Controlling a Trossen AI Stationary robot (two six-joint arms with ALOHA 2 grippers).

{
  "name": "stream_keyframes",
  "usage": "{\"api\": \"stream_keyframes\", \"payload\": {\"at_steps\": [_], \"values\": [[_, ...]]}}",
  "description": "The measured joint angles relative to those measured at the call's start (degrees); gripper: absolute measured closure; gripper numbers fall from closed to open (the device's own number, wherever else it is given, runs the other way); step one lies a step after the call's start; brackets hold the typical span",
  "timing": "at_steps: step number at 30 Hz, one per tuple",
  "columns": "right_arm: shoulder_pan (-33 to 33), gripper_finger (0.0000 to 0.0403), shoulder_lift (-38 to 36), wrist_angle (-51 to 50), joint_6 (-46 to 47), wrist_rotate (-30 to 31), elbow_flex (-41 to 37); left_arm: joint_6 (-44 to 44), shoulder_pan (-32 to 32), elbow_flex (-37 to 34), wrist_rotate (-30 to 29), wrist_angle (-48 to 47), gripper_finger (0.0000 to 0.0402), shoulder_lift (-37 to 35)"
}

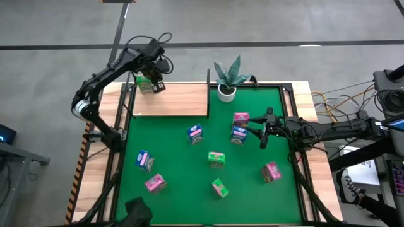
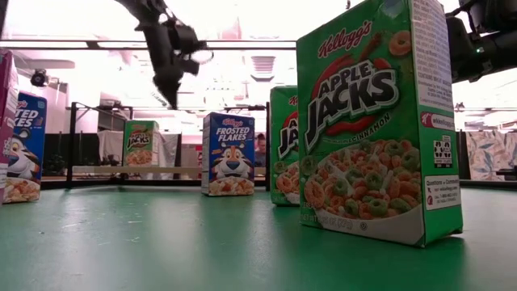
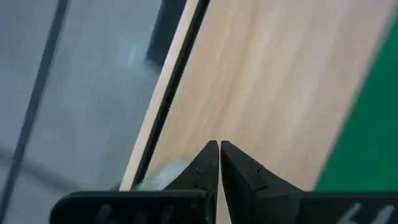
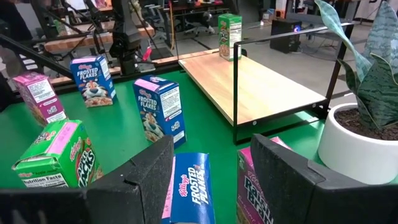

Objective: Stack cereal on shelf
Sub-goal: Put the top left blue cereal box on the shelf

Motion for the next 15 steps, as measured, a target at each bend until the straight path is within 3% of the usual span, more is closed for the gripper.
{"api": "stream_keyframes", "payload": {"at_steps": [6, 11, 15], "values": [[0.0, 0.0197, 0.0, 0.0, 0.5, 0.0, 0.0, -7.1, -8.8, -11.4, 3.4, 19.4, 0.0401, -12.1], [0.0, 0.0197, 0.0, 0.5, 0.7, 0.0, 0.4, -9.6, -19.9, -24.1, 3.0, 39.9, 0.0402, -22.1], [0.0, 0.0197, 0.1, 0.6, 0.4, 0.2, 1.6, -12.1, -28.7, -32.3, 0.5, 51.0, 0.0402, -27.8]]}}
